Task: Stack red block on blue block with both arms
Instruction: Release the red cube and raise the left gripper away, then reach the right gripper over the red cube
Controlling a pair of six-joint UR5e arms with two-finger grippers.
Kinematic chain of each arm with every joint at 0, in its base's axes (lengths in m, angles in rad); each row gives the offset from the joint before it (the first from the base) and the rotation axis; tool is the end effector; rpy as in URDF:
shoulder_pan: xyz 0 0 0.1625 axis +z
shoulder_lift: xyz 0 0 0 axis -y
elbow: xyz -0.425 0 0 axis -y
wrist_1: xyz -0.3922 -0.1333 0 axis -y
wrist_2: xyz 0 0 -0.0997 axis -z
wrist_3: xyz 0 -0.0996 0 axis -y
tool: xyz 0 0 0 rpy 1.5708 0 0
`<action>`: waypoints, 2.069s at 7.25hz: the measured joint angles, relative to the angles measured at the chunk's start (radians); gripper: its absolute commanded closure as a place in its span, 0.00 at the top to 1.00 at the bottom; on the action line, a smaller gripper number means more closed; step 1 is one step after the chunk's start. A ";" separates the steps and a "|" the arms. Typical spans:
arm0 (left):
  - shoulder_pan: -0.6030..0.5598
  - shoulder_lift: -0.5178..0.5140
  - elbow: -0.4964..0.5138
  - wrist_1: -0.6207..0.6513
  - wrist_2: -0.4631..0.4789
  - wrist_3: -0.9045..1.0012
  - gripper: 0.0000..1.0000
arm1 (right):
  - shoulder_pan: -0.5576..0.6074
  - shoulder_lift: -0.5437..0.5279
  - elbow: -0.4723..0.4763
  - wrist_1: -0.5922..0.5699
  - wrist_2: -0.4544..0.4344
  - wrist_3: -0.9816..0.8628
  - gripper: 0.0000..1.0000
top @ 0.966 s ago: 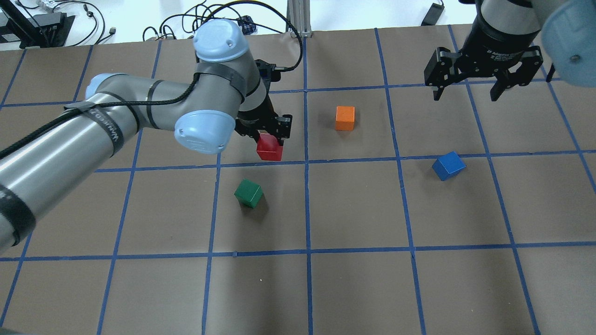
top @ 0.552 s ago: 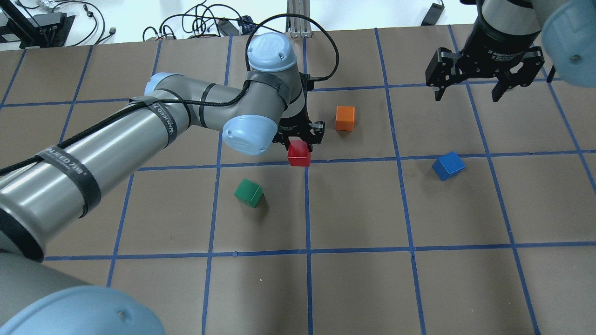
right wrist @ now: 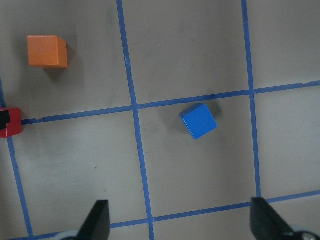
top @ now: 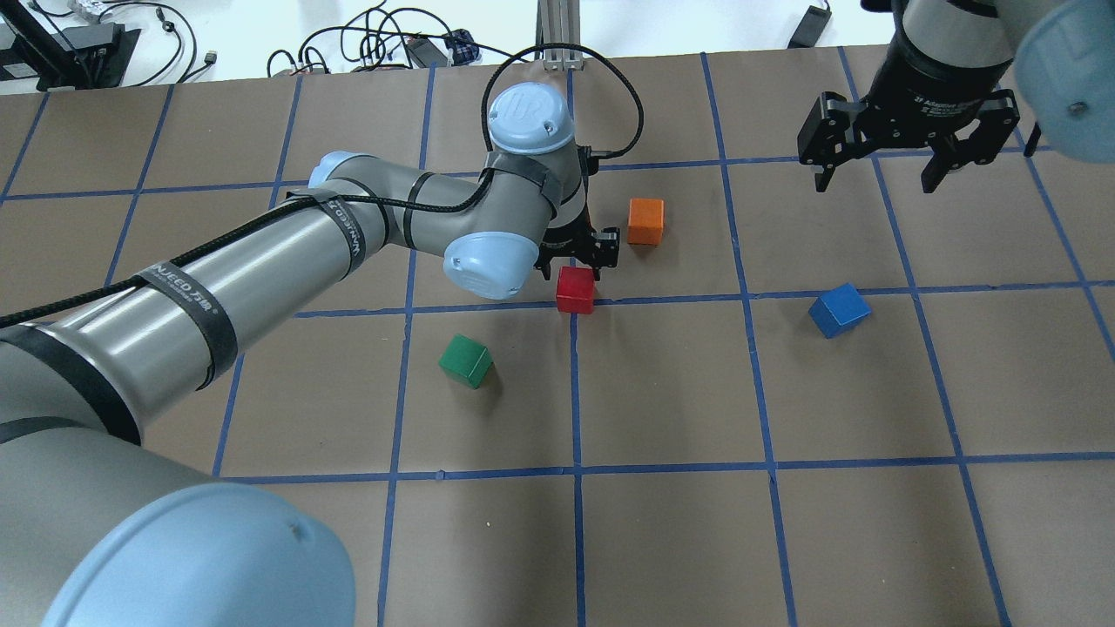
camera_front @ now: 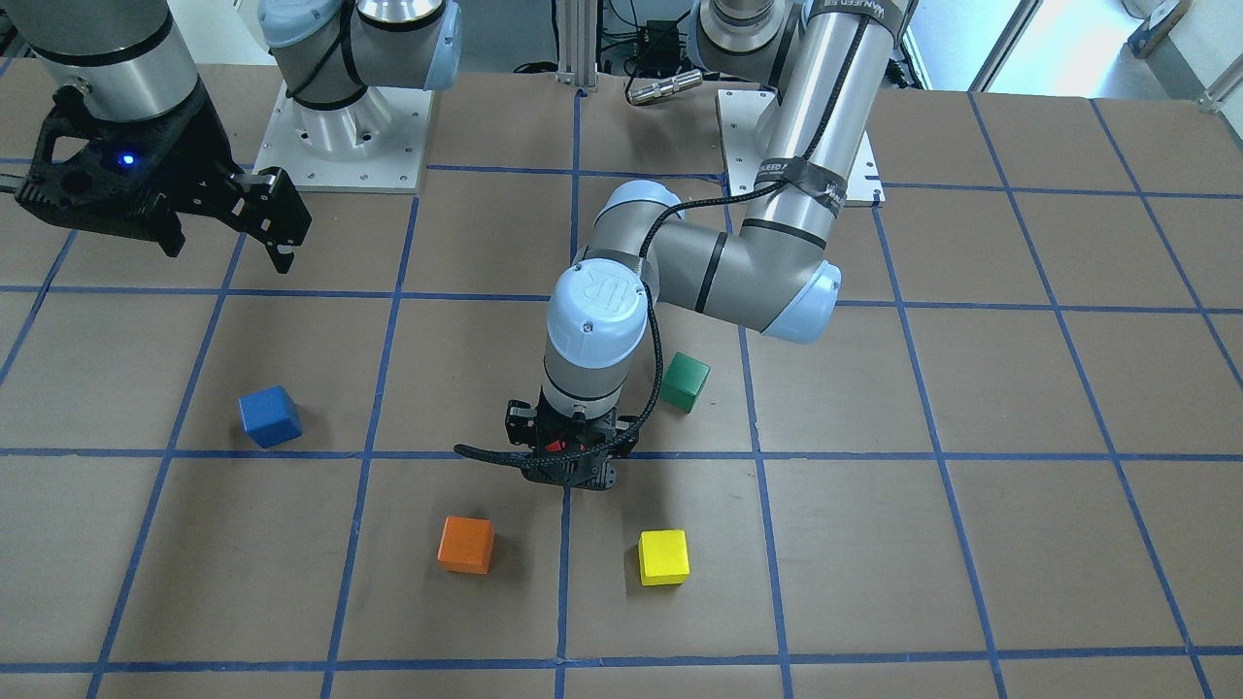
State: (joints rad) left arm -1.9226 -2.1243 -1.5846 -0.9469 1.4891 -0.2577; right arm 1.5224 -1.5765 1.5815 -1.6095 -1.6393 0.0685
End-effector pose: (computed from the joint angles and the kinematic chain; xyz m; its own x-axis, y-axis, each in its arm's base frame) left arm -0.3600 -0.5702 0.2198 -0.9909 0.0974 0.0932 0.0946 0.9949 -0.0339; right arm 0.1025 -0.4983 0.4896 -0.9907 0.1188 0.0659 0.1164 0.9925 -0.0383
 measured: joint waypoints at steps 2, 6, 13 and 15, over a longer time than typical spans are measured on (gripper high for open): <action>0.036 0.058 -0.004 -0.024 0.003 0.006 1.00 | 0.002 0.006 0.001 -0.004 0.011 -0.001 1.00; 0.262 0.287 0.008 -0.327 0.024 0.258 1.00 | 0.017 0.048 0.053 -0.079 0.060 0.013 1.00; 0.330 0.522 0.062 -0.611 0.065 0.355 1.00 | 0.238 0.382 0.052 -0.509 0.181 0.171 1.00; 0.330 0.513 0.107 -0.658 0.070 0.341 1.00 | 0.308 0.439 0.055 -0.559 0.181 0.238 1.00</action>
State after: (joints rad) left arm -1.5923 -1.6113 -1.4773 -1.6052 1.5589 0.0835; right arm 1.8299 -1.1374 1.6365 -2.1684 -1.4581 0.3067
